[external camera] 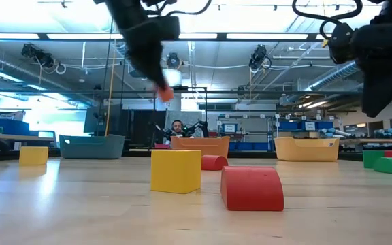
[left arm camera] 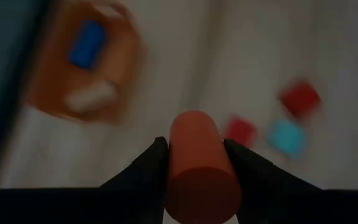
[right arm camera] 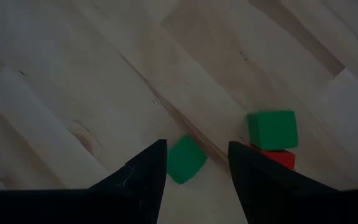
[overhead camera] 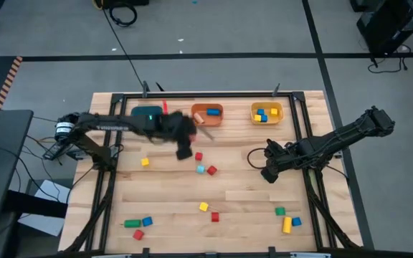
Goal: Sort blocks by size
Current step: Put the orange cylindrical block into the orange bin, then put the red half-circle block into the blue bin
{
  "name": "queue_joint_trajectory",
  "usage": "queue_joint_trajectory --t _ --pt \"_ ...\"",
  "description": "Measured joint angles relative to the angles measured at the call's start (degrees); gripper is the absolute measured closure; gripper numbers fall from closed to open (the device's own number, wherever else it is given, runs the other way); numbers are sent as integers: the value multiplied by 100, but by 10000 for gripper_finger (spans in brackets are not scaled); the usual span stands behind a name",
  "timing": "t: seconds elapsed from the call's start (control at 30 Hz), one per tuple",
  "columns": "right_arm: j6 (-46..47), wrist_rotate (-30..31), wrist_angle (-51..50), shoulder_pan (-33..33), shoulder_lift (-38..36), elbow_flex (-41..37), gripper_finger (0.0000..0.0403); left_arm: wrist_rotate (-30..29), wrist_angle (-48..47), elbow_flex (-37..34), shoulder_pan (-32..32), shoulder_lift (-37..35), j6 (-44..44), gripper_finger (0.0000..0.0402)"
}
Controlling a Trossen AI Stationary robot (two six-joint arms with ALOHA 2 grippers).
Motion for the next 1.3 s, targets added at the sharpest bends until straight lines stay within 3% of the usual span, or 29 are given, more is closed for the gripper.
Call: queue_joint_trajectory --t 0.1,0.3,0.43,0.53,0.83,1.07,1.3 --pt "2 1 123 -110 0 0 218 299 360 191 656 21 -7 264" --pt "5 1 517 -354 -1 0 218 1990 1333 214 1974 492 -485 264" --pt "107 0 744 -526 0 2 218 3174 2288 214 2443 1170 -1002 264" --pt "240 -23 777 -632 -1 2 218 3654 2941 216 2610 1721 -1422 264" --pt "704 -46 777 -740 -1 2 218 3517 2592 1024 2771 2850 -1346 254" --pt "903 -47 781 -740 0 2 218 3536 2603 1254 2773 2901 -757 226" --pt "905 -40 825 -740 0 2 218 3407 2726 1307 2772 2898 -746 223"
